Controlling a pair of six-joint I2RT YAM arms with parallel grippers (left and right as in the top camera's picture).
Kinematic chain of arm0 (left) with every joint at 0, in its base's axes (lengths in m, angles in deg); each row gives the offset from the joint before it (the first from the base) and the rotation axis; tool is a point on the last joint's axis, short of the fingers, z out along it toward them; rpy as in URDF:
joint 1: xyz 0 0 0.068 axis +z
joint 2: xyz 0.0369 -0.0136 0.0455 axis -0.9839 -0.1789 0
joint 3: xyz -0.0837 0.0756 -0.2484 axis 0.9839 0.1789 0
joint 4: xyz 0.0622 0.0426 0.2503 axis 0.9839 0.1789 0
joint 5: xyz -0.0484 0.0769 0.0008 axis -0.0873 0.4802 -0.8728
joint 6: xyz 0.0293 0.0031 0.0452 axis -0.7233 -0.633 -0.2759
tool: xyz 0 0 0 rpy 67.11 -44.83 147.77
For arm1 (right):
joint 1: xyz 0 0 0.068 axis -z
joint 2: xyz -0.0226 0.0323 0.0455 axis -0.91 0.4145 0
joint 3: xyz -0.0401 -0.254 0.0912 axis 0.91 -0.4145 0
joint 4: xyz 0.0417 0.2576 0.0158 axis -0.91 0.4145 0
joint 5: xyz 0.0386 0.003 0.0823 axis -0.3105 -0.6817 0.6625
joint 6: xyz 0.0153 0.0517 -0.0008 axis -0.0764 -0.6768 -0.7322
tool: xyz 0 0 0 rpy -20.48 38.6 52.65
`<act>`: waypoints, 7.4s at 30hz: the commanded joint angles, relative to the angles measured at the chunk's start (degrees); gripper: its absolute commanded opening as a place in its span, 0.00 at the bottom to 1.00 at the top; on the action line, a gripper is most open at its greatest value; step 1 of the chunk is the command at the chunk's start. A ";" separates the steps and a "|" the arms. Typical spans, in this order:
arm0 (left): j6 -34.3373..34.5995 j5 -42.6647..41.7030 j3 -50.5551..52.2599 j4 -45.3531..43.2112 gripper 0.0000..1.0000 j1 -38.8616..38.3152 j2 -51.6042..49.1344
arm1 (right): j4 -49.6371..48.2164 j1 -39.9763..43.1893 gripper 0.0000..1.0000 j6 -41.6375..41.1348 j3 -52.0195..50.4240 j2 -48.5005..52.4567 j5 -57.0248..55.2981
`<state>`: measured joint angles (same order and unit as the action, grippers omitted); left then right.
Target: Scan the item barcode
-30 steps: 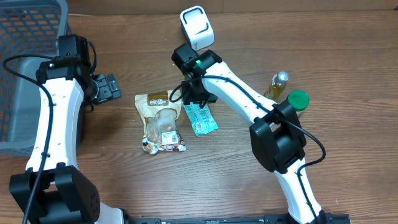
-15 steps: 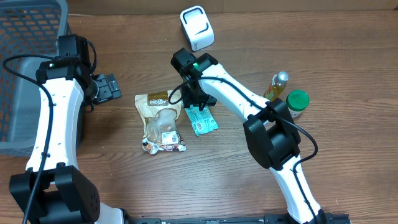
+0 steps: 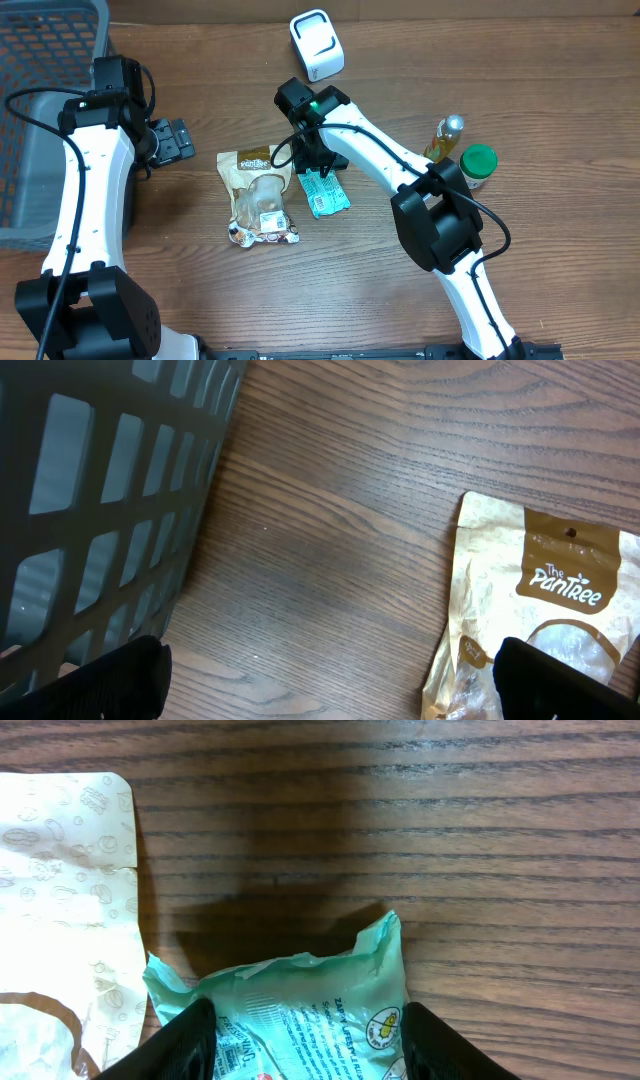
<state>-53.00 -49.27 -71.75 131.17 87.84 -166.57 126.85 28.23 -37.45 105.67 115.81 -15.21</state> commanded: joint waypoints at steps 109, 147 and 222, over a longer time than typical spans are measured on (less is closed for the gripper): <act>-0.68 0.72 -1.14 0.00 1.00 0.09 0.90 | 14.34 0.59 0.91 -16.68 0.13 -21.62 -6.40; -0.66 0.72 -1.14 0.00 0.99 0.09 0.90 | -5.81 2.16 0.84 -13.51 -22.25 -24.79 1.05; -0.68 0.72 -1.14 0.00 0.99 0.09 0.90 | -83.27 6.97 0.37 -27.87 -68.48 -24.79 12.63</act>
<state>-53.02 -49.25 -71.75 131.17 87.84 -166.57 43.03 35.36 -65.56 38.63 90.31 1.16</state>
